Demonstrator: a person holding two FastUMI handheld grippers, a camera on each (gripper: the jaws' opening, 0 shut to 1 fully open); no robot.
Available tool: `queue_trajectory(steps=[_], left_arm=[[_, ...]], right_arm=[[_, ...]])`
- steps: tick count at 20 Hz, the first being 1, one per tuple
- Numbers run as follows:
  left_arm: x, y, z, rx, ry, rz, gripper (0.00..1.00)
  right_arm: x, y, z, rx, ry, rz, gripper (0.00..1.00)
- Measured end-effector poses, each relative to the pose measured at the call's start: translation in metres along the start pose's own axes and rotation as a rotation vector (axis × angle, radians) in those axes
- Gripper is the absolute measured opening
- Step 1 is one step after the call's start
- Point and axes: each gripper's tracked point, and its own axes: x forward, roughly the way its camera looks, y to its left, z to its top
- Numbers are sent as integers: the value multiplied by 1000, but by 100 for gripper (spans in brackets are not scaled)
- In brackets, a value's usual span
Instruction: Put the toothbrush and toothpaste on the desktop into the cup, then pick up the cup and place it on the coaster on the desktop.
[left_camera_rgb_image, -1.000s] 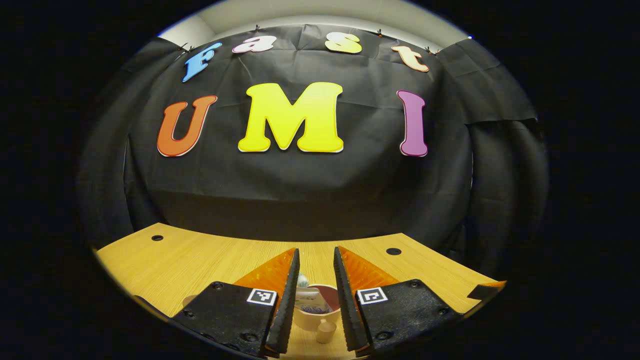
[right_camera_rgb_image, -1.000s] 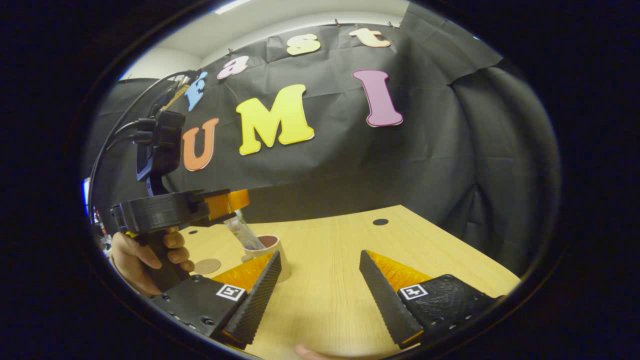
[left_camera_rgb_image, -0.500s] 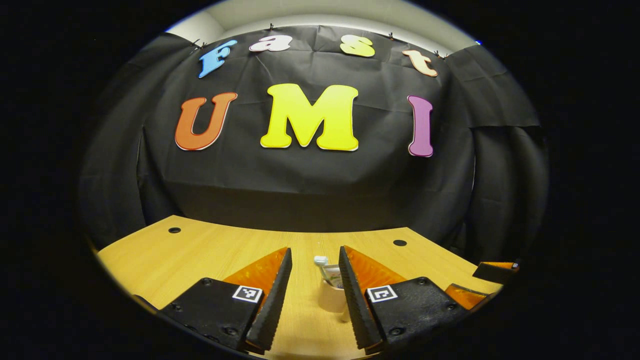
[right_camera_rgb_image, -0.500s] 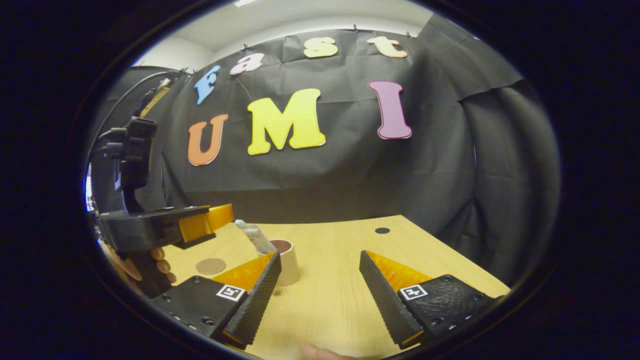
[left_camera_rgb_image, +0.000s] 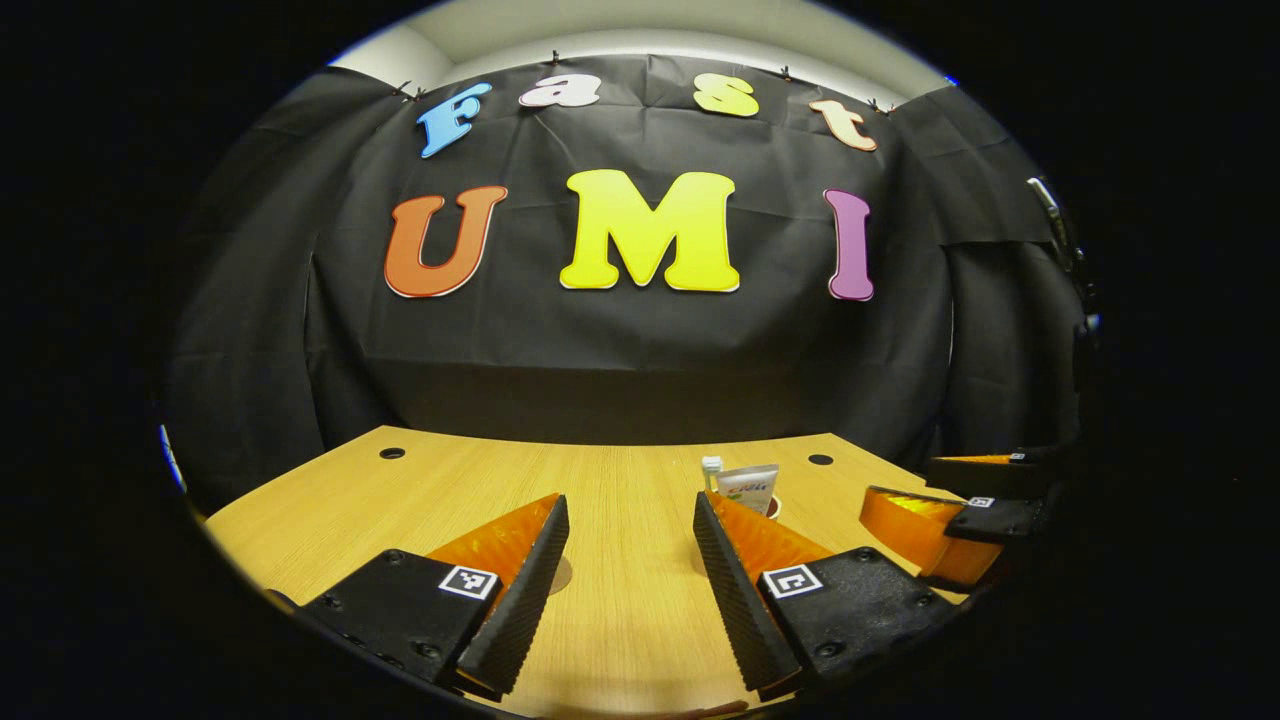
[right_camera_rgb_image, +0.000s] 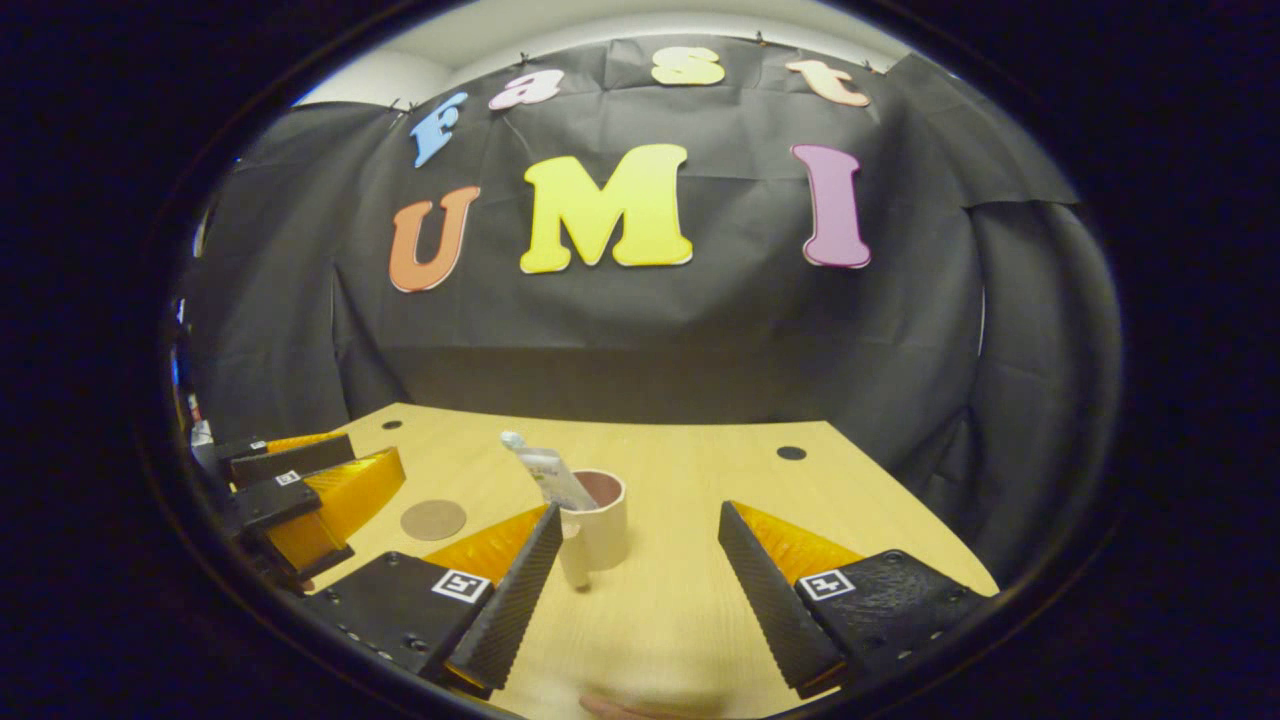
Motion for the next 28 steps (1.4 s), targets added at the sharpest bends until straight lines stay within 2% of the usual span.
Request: queue_trajectory(steps=[3, 5, 7, 11, 13, 17, 18, 22, 24, 28], left_arm=[[-10, 13, -5, 33, -12, 18, 92], [-15, 19, -11, 39, -8, 20, 93], [-21, 26, -17, 35, -2, 29, 99], [-30, 38, -23, 13, -5, 45, 99], [-34, 43, -25, 8, -7, 55, 99], [-41, 55, -33, 10, -1, 71, 99], [-42, 58, -36, 4, 3, 72, 99], [-43, 64, -49, -6, 40, 75, 99], [-43, 68, -52, -6, 46, 78, 99], [-43, 69, -58, -19, 59, 73, 99]], right_arm=[[20, 13, -10, 21, 87, 26, 96], [35, 21, -18, 22, 164, 43, 96], [49, 25, -30, 29, 260, 46, 96], [79, 34, -49, 31, 442, 64, 94], [93, 33, -63, 35, 543, 42, 96], [117, 31, -80, 83, 719, 9, 92], [117, 32, -82, 73, 753, 6, 88], [124, 37, -97, 27, 838, -41, 86], [126, 41, -105, 44, 877, -58, 80], [128, 42, -109, 56, 913, -91, 51]])
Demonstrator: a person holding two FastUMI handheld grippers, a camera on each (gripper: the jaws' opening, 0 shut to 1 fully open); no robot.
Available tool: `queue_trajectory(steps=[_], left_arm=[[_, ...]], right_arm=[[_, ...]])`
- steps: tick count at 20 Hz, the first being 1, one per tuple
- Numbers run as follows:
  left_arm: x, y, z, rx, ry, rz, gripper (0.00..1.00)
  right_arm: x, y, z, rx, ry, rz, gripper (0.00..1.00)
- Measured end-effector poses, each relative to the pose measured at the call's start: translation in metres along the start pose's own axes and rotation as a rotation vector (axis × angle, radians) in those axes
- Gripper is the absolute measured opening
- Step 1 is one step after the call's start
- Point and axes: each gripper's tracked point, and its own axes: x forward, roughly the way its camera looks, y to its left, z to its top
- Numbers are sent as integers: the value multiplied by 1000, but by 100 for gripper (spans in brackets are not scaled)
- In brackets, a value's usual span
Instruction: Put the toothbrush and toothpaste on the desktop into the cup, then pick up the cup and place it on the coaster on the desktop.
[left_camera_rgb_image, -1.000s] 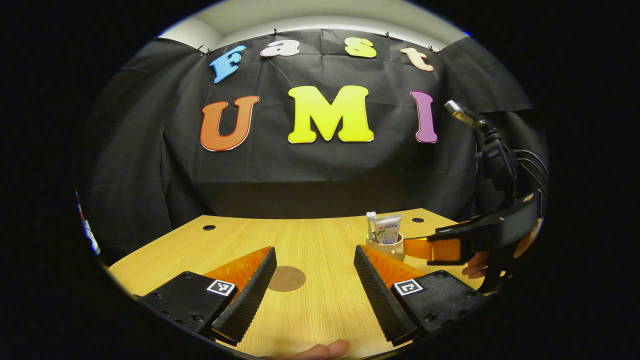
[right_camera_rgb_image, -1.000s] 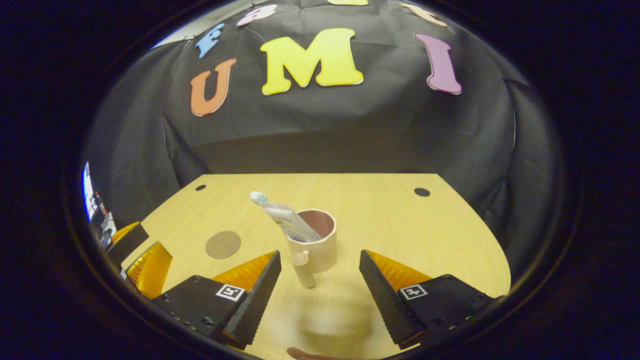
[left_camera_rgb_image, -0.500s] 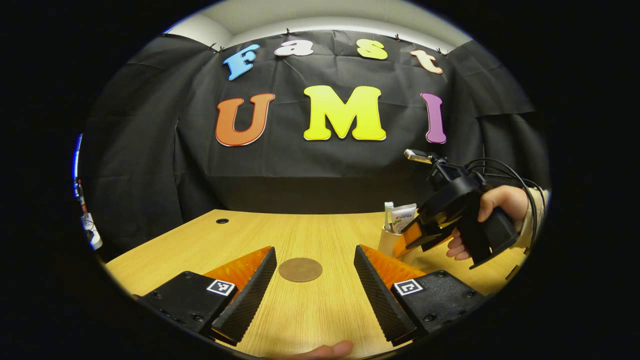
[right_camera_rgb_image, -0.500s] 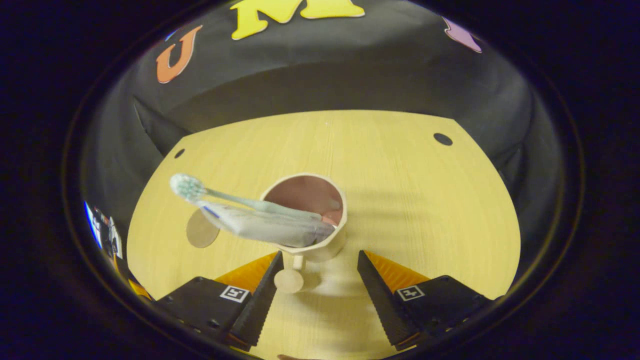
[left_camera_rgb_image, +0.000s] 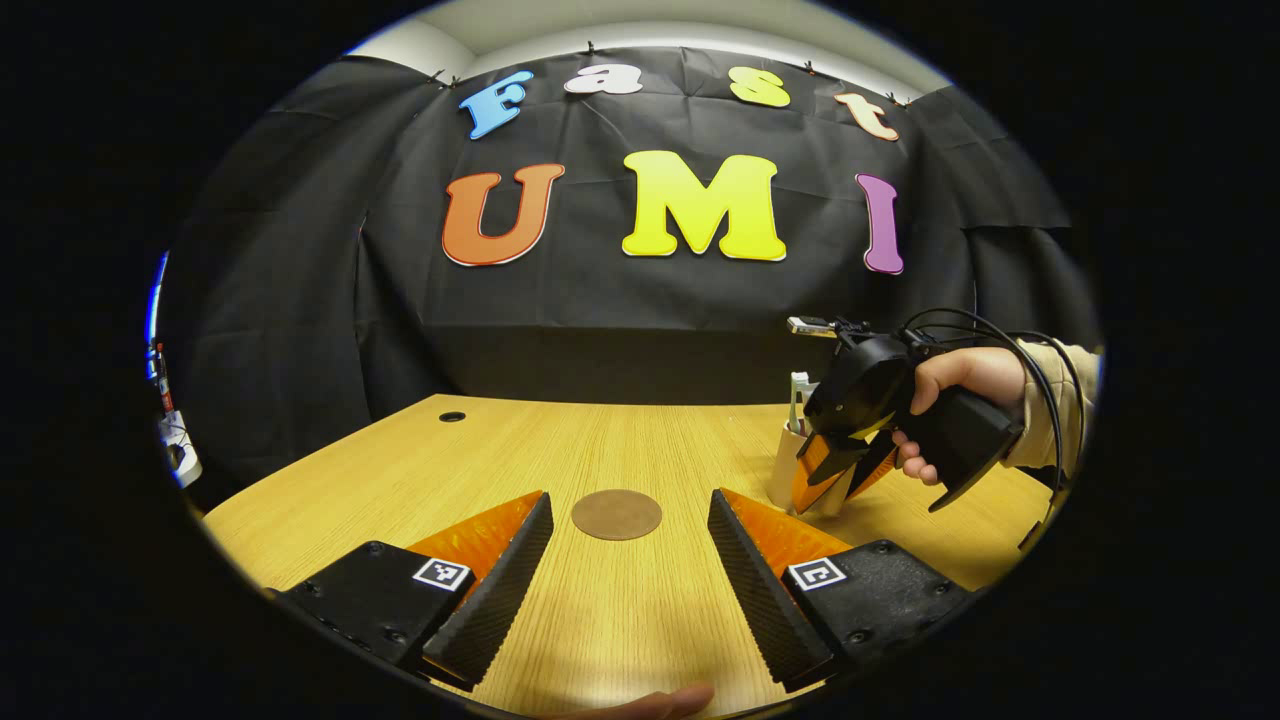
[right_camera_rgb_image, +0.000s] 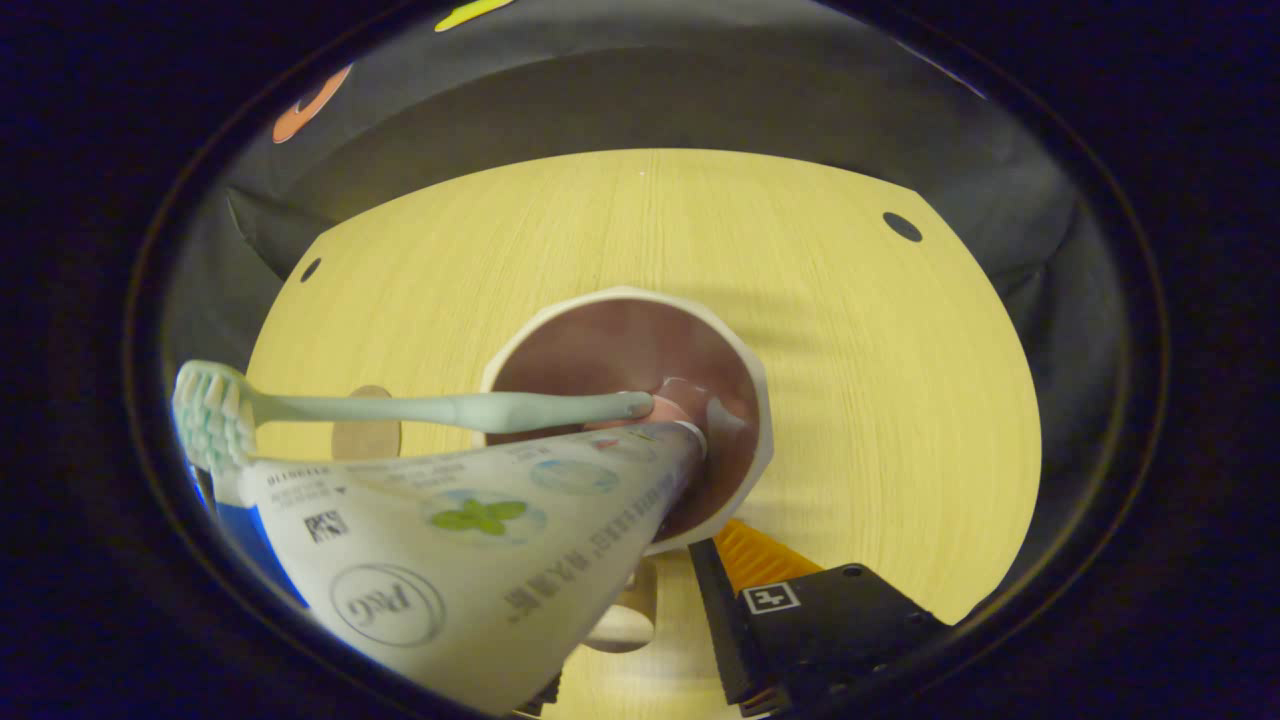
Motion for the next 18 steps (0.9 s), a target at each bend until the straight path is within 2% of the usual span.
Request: queue_trajectory(steps=[3, 8, 12, 18], left_arm=[[1, -1, -6, -10, 10, -11, 99], [-2, 1, -11, -19, 21, -13, 99], [-8, 1, -10, -12, 11, -19, 99], [-24, 6, -9, -9, -15, -24, 99]], right_arm=[[-1, -4, 0, -12, -1, -22, 27], [-3, -8, -3, -4, 3, -36, 23], [-9, -7, 2, -8, -44, -43, 22], [-29, 16, 13, -56, -93, -17, 22]])
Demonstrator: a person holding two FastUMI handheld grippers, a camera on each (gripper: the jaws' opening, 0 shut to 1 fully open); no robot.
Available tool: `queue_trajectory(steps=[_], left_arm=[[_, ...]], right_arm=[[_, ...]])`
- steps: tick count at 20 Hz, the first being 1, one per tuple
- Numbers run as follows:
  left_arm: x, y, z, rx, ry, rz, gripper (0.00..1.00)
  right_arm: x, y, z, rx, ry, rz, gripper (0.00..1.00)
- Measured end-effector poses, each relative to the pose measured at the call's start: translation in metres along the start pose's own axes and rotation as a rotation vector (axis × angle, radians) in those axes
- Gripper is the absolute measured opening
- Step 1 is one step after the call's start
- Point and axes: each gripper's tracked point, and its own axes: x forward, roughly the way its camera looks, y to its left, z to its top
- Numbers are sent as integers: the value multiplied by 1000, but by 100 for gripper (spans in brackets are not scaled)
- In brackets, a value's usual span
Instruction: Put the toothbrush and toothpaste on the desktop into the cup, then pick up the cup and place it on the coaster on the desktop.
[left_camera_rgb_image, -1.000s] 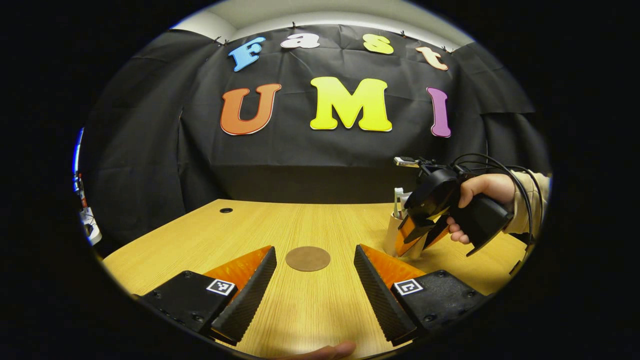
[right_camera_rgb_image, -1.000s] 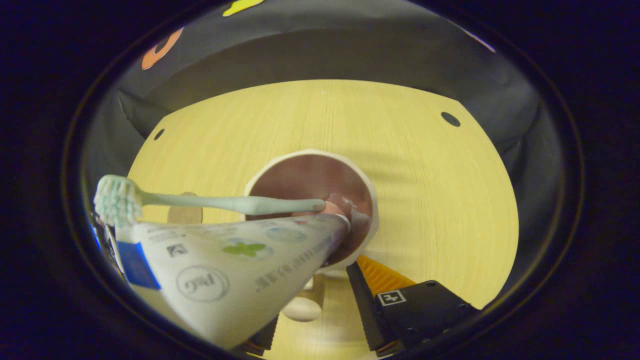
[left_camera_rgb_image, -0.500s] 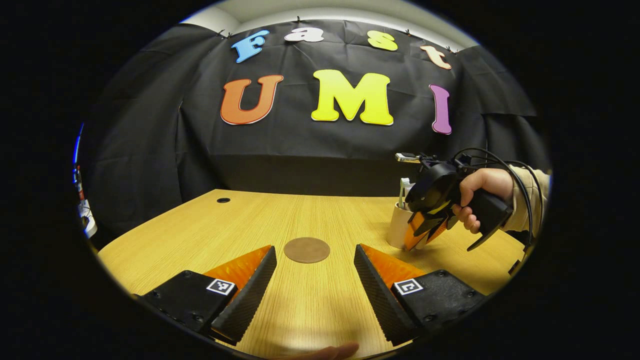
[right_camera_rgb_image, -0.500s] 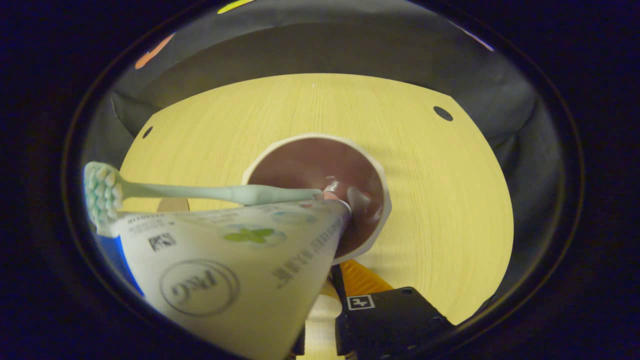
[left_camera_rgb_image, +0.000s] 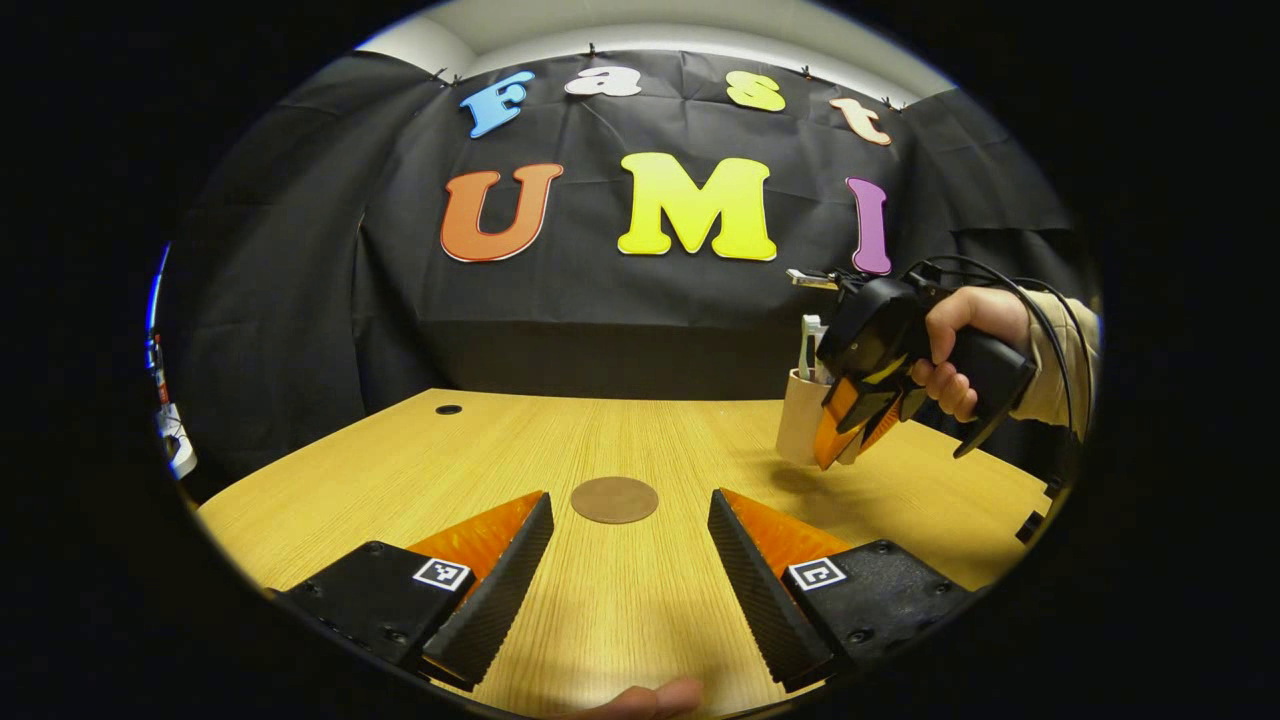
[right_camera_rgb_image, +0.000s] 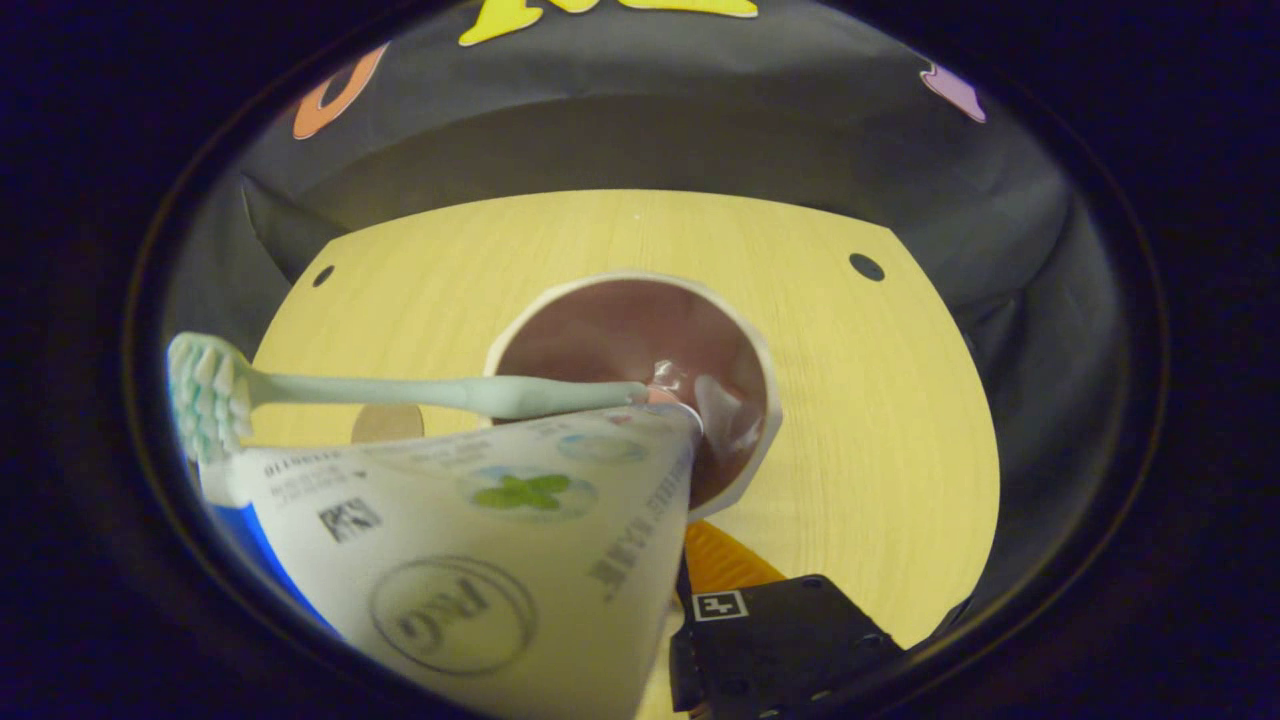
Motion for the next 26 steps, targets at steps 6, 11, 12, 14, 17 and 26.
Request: queue_trajectory(steps=[6, 11, 12, 14, 17, 26], left_arm=[[-12, 25, -8, -3, -21, 33, 99], [-23, 43, -16, 3, -23, 41, 99], [-24, 45, -17, 7, -28, 42, 99], [-28, 47, -18, 16, -35, 41, 99], [-33, 46, -16, 15, -54, 28, 99], [-39, 40, -16, 2, -66, 9, 99]], right_arm=[[8, 71, -8, -95, 22, 62, 22], [22, 134, -11, -166, 57, 114, 22], [28, 142, -10, -175, 65, 126, 22], [37, 151, -11, -197, 80, 143, 22], [51, 163, -13, -240, 97, 130, 22], [46, 187, -16, -211, 96, 138, 28]])
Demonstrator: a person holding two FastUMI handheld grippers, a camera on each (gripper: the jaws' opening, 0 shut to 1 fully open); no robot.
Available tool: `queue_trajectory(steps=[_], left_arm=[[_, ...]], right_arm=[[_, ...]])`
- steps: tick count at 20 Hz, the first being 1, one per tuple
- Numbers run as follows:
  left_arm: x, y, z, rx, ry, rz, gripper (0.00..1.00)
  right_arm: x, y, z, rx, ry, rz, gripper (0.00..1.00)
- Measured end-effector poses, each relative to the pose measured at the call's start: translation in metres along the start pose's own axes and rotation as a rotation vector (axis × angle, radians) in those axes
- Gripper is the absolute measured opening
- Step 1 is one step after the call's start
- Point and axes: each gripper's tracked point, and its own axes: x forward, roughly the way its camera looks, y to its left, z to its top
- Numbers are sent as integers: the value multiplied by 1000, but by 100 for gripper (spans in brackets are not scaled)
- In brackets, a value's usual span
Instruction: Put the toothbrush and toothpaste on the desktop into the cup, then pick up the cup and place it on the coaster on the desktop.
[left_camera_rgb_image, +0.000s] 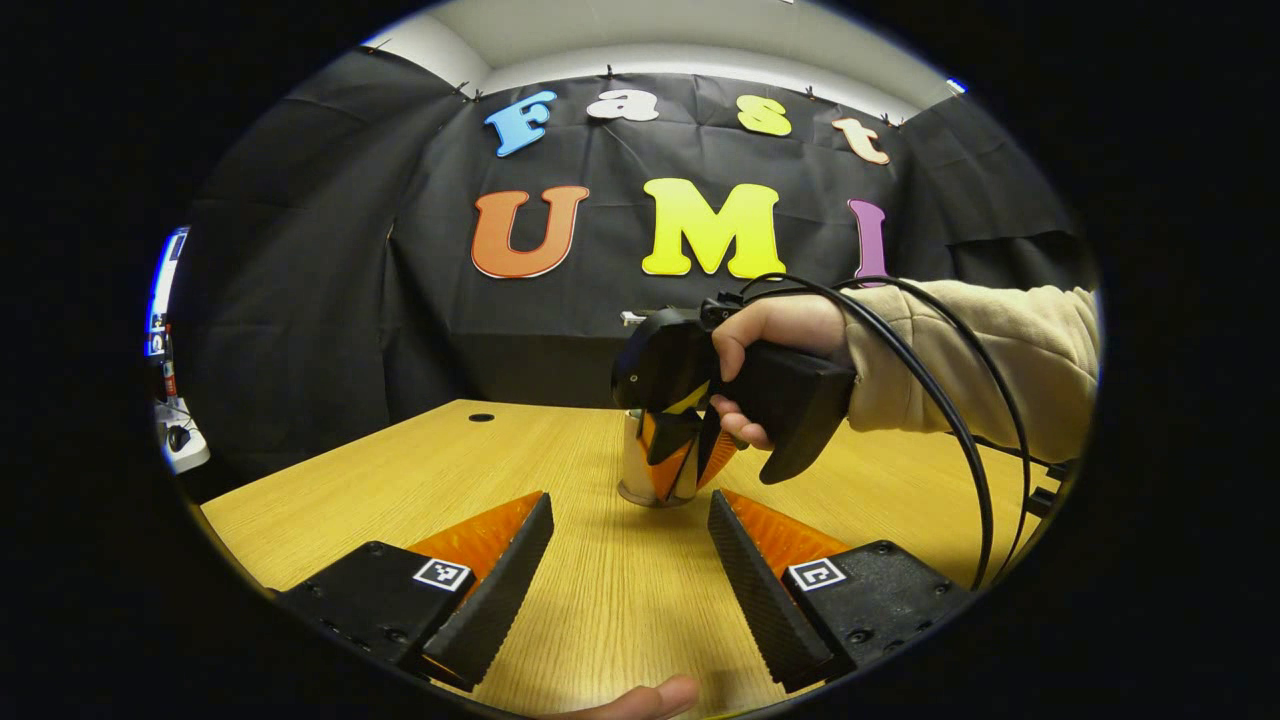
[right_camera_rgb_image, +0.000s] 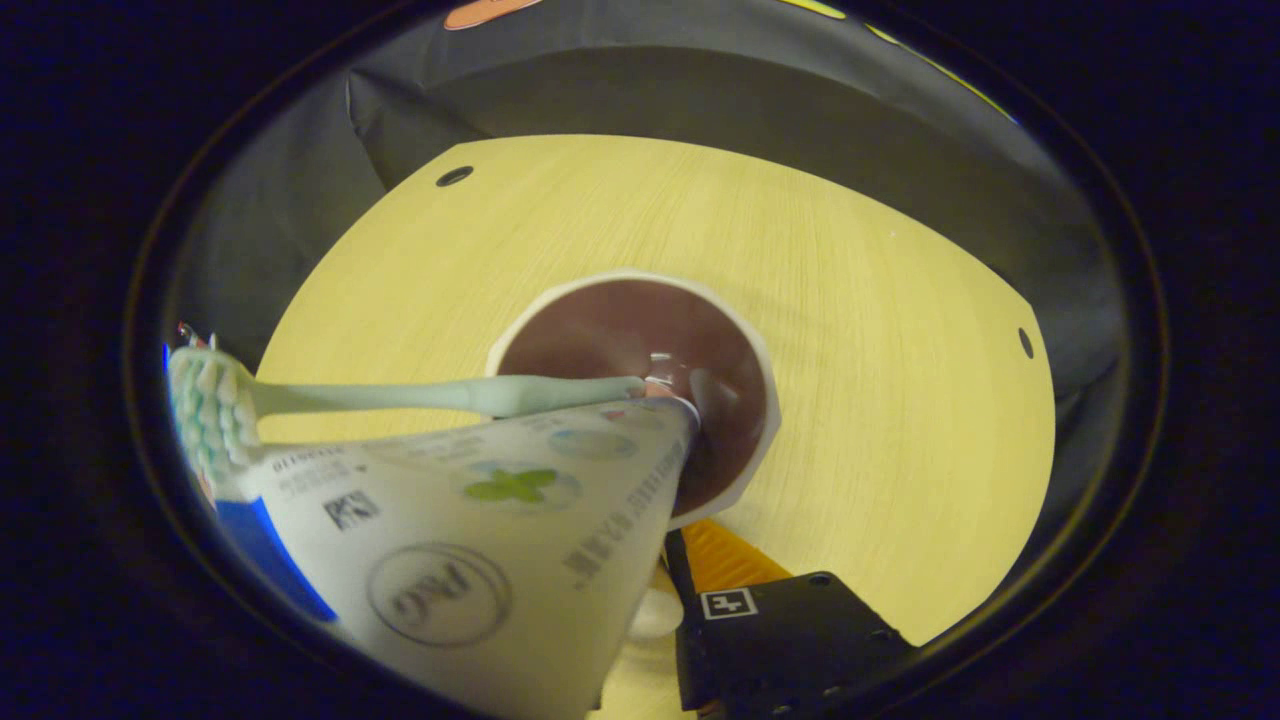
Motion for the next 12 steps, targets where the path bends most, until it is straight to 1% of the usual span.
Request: queue_trajectory(steps=[1, 5, 6, 7, 9, 12], left_arm=[[0, 0, -1, 5, 4, 3, 99], [-2, -2, 0, 43, 3, 9, 99], [-1, -3, 1, 46, 1, 11, 99], [-2, -4, 5, 48, -5, 12, 99], [-3, -4, 11, 56, -13, 18, 99], [-4, -4, 22, 46, -25, 25, 99]], right_arm=[[-6, 3, -1, 18, -10, 24, 42], [-26, -4, -8, 71, -78, 44, 96], [-34, -5, -10, 89, -105, 62, 94], [-44, -8, -12, 109, -137, 72, 96], [-71, -20, -12, 139, -233, 97, 96], [-115, -52, -17, 183, -389, 88, 96]])
